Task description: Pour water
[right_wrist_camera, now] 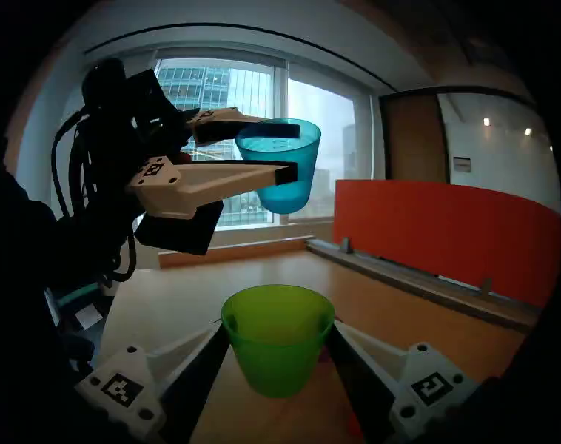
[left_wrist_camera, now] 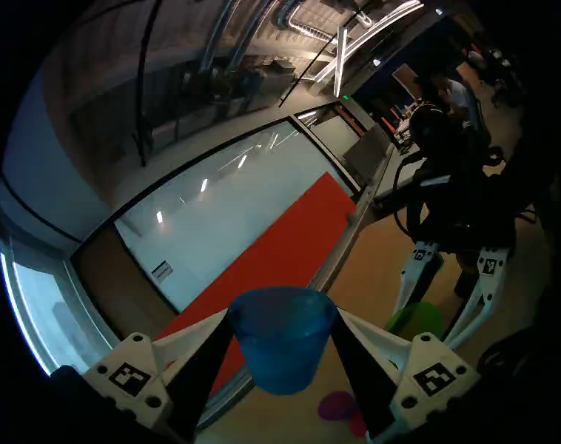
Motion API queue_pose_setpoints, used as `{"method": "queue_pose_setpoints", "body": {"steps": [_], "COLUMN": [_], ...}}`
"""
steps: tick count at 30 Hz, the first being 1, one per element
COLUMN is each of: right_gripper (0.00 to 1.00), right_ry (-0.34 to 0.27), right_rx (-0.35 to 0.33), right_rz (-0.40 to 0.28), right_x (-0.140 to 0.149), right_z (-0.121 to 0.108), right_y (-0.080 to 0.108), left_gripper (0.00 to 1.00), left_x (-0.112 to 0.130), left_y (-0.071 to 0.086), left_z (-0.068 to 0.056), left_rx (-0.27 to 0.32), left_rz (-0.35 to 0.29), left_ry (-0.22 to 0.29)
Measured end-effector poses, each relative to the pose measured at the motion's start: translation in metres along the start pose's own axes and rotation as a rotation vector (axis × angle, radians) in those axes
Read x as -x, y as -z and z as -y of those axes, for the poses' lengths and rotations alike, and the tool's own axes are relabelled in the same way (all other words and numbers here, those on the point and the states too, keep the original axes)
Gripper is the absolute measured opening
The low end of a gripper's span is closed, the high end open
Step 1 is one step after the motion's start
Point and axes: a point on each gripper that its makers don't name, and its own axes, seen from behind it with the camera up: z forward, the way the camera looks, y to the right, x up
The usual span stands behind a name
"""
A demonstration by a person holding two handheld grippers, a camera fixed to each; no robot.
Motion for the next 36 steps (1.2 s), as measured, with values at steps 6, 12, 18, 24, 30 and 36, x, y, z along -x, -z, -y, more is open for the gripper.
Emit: {"method": "queue_pose_setpoints", "body": {"steps": [6,12,18,24,30,36], "right_gripper": [0.9,0.9,0.9,0.9,0.9,0.9], "right_ry": [0.0,0.001,0.001,0.003,0.004,0.005], "right_rx": [-0.004,-0.007,-0.008,-0.01,-0.01,-0.01], "right_rz": [-0.002,-0.002,-0.001,-0.002,0.0,0.0], "right_x": [0.0,-0.001,-0.001,-0.002,-0.002,-0.001], "right_z": [0.0,0.001,0.001,0.001,-0.002,-0.003], "right_y": [-0.002,-0.005,-0.007,-0.008,-0.01,-0.011], "left_gripper": [0.87,0.87,0.87,0.88,0.88,0.87], "left_x": [-0.002,-0.004,-0.004,-0.006,-0.01,-0.011], "left_y": [0.0,-0.001,-0.002,-0.002,-0.001,-0.001], "left_z": [-0.001,0.0,-0.001,-0.002,-0.001,-0.001], "left_rx": [0.0,-0.002,-0.002,-0.008,-0.016,-0.019], "left_rz": [0.007,0.009,0.013,0.013,0.009,0.013], "left_ry": [-0.049,-0.095,-0.138,-0.177,-0.211,-0.245]}}
